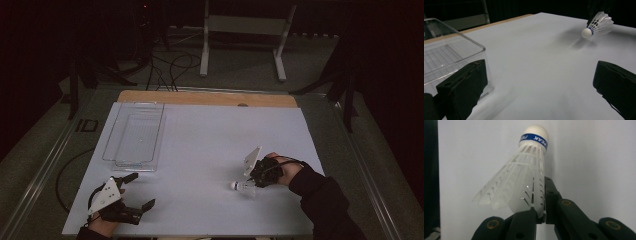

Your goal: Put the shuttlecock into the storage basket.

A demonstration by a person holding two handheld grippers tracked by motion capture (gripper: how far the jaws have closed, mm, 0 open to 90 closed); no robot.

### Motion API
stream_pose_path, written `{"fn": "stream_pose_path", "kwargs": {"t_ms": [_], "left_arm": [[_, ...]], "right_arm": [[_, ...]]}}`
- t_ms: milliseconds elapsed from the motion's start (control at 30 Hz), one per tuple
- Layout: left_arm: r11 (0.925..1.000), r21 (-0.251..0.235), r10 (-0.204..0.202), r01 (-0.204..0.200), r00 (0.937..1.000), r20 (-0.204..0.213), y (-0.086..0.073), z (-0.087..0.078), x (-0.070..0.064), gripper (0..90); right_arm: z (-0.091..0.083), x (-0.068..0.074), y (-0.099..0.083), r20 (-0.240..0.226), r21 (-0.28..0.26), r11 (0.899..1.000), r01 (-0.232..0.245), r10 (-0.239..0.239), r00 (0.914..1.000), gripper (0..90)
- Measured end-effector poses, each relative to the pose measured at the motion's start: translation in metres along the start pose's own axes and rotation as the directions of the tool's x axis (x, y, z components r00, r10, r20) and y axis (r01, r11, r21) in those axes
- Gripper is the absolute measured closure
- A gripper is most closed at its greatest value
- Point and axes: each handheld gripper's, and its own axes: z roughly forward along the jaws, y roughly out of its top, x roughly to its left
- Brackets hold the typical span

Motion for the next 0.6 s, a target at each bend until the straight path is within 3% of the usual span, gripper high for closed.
{"fn": "stream_pose_path", "kwargs": {"t_ms": [300, 600], "left_arm": [[1.0, 0.004, 0.005, -0.005, 0.9999, 0.009, 0.001, 0.001, -0.001, 0.0], [0.9991, 0.041, 0.011, -0.013, 0.999, 0.043, 0.007, 0.003, -0.003, 0.0]], "right_arm": [[-0.001, 0.004, 0.007, -0.032, -0.052, 0.998, 0.045, -0.047, 0.9984, 89.6], [-0.005, 0.003, 0.015, -0.026, -0.085, 0.994, 0.062, -0.064, 0.9976, 89.7]]}}
